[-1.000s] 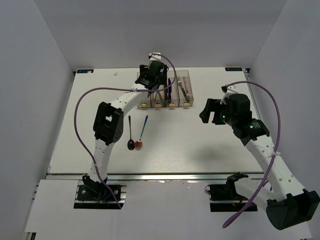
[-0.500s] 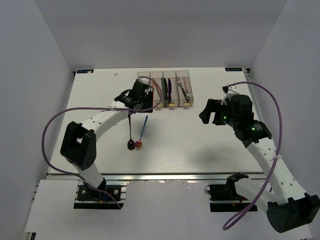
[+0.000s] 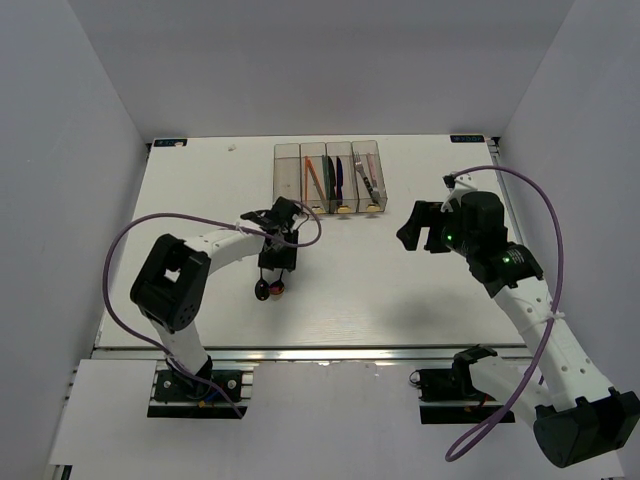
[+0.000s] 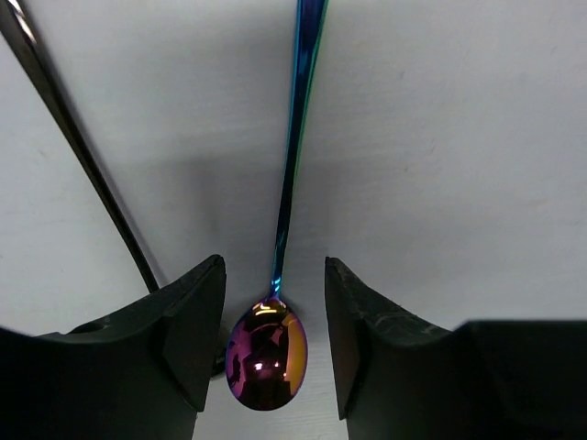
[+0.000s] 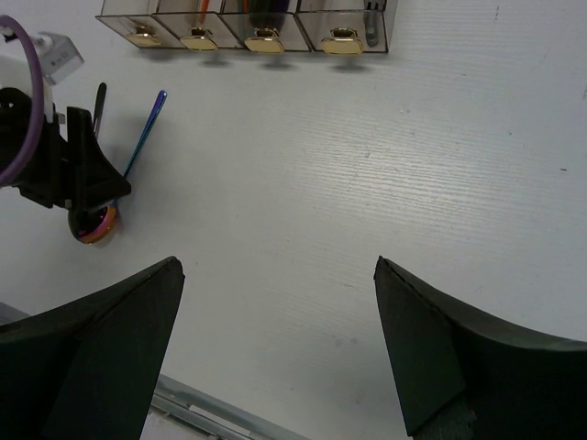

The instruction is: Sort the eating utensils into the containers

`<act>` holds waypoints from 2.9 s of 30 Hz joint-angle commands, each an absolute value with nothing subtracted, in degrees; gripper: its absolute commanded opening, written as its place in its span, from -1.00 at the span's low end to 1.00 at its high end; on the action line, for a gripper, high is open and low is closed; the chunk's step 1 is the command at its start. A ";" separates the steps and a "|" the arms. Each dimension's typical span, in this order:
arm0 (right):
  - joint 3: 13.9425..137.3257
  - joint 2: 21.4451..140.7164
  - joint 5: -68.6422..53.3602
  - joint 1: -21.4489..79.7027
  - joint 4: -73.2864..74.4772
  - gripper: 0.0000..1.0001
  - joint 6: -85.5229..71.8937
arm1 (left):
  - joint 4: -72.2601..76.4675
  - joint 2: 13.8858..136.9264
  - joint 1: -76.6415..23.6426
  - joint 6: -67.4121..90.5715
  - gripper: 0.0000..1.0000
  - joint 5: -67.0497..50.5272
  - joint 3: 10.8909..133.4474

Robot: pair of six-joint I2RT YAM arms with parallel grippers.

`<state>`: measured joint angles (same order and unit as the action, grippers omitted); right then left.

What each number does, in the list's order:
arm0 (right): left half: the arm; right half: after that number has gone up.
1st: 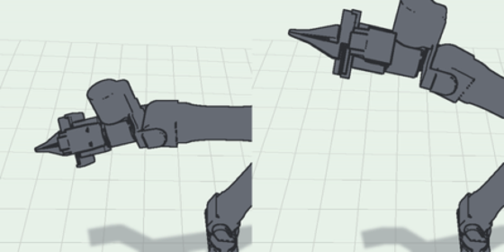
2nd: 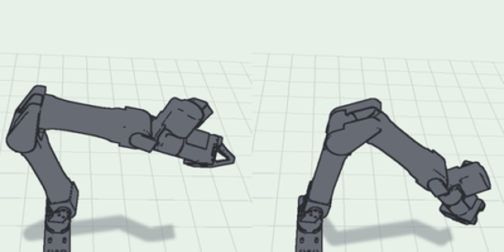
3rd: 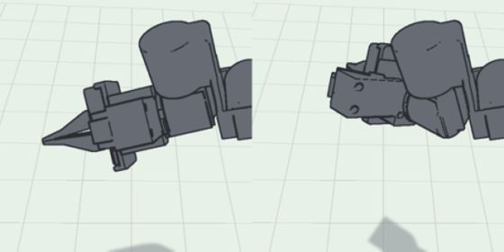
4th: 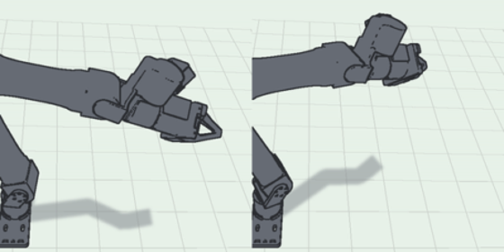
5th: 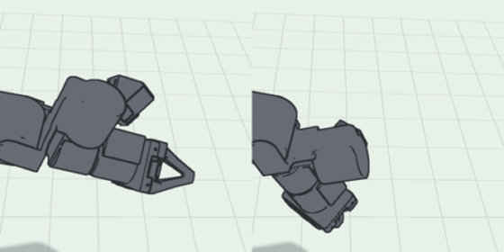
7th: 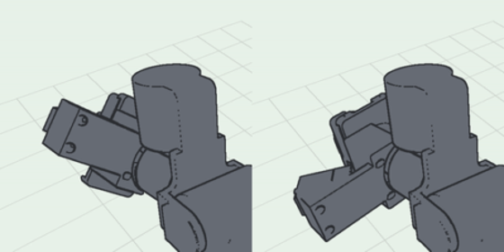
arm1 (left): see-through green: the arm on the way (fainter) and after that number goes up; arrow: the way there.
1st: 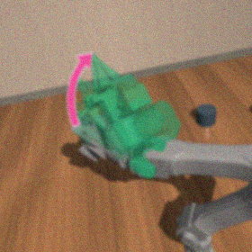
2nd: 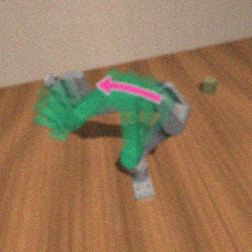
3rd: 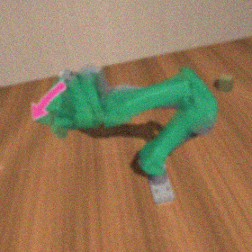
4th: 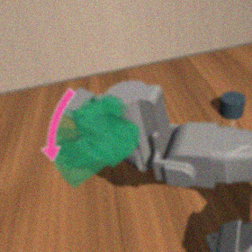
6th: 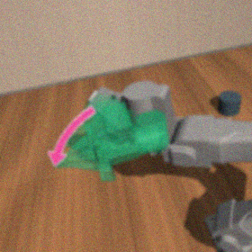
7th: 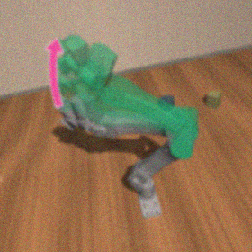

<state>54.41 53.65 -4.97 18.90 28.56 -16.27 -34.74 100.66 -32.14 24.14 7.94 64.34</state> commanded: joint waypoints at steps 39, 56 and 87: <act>54.75 51.86 -5.72 19.16 27.07 0.79 -16.26 | -36.03 90.80 -35.42 28.83 -1.00 9.58 63.62; 55.02 52.74 -4.75 19.25 27.25 0.79 -15.47 | -51.85 121.18 -28.48 23.48 -1.00 26.46 121.52; 54.93 53.97 -5.71 19.60 26.63 0.79 -15.38 | -44.24 109.75 -22.41 25.03 0.48 20.93 95.50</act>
<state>53.52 54.85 -4.93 19.27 28.32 -15.99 -44.86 122.13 -22.50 20.64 20.21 105.95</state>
